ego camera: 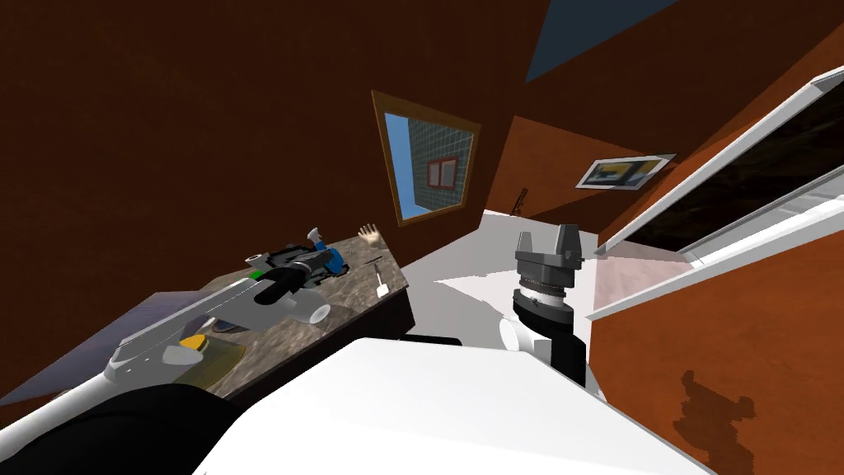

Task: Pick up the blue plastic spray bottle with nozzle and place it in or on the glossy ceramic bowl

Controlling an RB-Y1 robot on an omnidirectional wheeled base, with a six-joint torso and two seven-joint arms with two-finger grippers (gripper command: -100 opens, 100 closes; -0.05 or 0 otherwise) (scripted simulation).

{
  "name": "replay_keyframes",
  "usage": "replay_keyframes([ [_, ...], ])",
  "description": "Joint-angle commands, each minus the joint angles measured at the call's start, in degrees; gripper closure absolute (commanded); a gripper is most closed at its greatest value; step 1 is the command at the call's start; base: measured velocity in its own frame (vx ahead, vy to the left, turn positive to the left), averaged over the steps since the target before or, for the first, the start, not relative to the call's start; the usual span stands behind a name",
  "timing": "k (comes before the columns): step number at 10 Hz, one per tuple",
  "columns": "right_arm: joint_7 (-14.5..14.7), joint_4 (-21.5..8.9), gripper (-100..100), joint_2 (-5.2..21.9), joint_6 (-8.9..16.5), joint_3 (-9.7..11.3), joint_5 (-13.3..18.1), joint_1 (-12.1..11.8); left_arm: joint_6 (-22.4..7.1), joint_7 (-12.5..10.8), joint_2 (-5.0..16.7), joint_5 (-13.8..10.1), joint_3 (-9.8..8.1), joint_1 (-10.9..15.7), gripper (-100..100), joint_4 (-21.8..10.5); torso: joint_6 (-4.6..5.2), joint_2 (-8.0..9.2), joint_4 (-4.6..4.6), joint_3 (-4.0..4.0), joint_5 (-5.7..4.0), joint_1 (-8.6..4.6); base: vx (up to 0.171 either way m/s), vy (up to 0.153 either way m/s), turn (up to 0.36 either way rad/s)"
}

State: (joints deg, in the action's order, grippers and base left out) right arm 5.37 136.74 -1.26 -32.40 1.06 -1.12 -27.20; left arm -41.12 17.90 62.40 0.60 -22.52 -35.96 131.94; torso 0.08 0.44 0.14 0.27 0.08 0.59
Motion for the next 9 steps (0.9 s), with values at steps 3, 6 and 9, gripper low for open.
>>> replay_keyframes([
  [3,0.0,0.0,0,0.0,0.0,0.0,0.0,0.0,-3.33,-2.35,4.19,-4.38,-2.86,-1.89,100,-2.36,-0.06,0.16,0.02,0.08,0.1,0.27,-0.135,0.177,-0.104],
  [6,0.0,0.0,0,0.0,0.0,0.0,0.0,0.0,-5.7,-4.24,6.87,-7.37,-4.75,-3.96,100,-4.4,-0.14,0.24,0.04,0.13,0.11,0.25,-0.147,0.158,-0.085],
  [9,0.0,0.0,0,0.0,0.0,0.0,0.0,0.0,-7.95,-6.1,9.32,-10.13,-6.42,-6.06,100,-6.44,-0.2,0.13,0.02,0.08,0.07,0.06,-0.13,0.119,-0.071],
])
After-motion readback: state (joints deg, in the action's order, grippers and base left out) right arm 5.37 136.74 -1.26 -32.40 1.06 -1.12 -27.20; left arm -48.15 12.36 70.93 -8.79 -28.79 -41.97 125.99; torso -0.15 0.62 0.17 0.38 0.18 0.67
